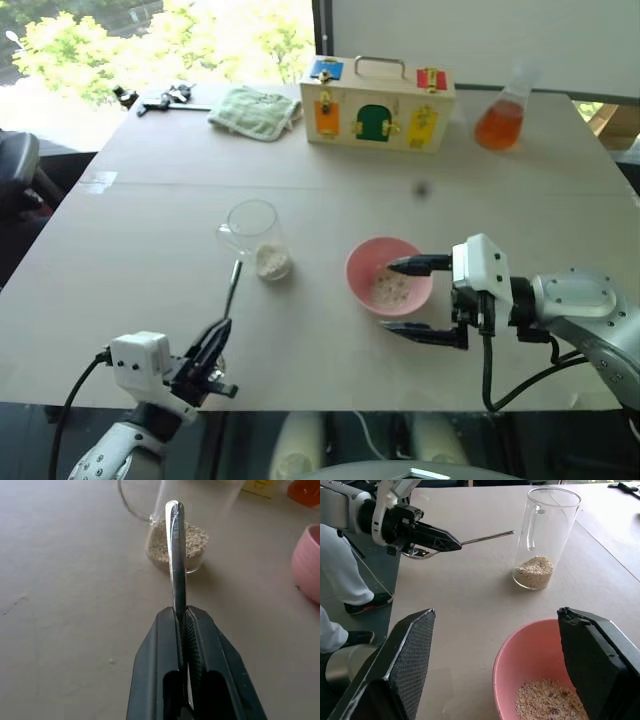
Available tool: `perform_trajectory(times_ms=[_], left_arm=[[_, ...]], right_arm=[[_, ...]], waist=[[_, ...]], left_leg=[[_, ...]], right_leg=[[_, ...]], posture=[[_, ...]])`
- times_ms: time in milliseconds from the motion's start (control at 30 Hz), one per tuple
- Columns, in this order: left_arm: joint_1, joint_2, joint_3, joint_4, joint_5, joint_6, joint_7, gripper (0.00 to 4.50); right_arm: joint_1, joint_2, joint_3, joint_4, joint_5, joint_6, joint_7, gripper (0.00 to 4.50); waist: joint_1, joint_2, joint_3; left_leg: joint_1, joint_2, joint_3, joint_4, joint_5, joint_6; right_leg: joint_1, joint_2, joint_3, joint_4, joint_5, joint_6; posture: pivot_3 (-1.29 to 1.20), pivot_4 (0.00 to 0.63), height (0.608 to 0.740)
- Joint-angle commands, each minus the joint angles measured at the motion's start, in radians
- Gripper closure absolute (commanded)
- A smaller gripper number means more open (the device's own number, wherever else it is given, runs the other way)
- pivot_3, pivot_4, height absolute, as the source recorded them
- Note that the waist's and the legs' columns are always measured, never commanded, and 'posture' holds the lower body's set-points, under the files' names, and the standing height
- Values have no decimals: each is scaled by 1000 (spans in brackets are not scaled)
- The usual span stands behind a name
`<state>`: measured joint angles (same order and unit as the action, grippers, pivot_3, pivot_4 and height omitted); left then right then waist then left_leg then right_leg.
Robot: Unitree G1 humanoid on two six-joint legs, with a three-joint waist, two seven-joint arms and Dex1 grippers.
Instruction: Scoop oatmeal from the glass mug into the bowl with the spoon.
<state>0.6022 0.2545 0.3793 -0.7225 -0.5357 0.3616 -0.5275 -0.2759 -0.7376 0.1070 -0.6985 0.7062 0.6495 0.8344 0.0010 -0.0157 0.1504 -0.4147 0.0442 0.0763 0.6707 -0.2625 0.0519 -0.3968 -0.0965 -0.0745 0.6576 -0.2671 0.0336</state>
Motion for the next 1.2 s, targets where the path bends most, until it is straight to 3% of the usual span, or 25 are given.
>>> perform_trajectory(times_ms=[33,200,400,833,1100,1200], left_arm=[[-61,72,-96,-62,85,-50,-23,4454],[-187,171,-256,-48,187,-86,-64,4454],[-251,232,-282,0,185,-124,-126,4454],[-408,201,-421,76,244,-176,-103,4454],[-454,166,-443,109,282,-191,-55,4454],[-456,161,-447,120,288,-201,-53,4500]], right_arm=[[-44,84,-70,10,154,75,-104,550],[-58,151,-92,59,202,146,-228,550],[-39,186,-77,75,255,251,-321,550],[-150,488,-120,178,424,417,-707,550],[-171,551,-127,191,551,444,-856,550],[-182,554,-133,201,573,440,-889,1463]], waist=[[1,1,0],[11,1,0],[10,1,1],[10,2,1],[10,2,1],[9,2,1]], left_leg=[[0,0,0,0,0,0],[0,-1,0,0,0,0],[-1,0,1,0,0,0],[0,0,2,0,0,0],[0,0,3,0,0,0],[0,0,3,0,0,0]], right_leg=[[0,1,0,0,0,0],[1,5,1,1,0,0],[0,6,2,1,2,4],[-1,8,-1,3,3,5],[-1,8,-1,3,3,5],[-1,8,-1,3,3,5]], posture=[[0,150,740],[0,150,740],[0,150,740],[0,150,740],[0,150,740],[0,150,740]])
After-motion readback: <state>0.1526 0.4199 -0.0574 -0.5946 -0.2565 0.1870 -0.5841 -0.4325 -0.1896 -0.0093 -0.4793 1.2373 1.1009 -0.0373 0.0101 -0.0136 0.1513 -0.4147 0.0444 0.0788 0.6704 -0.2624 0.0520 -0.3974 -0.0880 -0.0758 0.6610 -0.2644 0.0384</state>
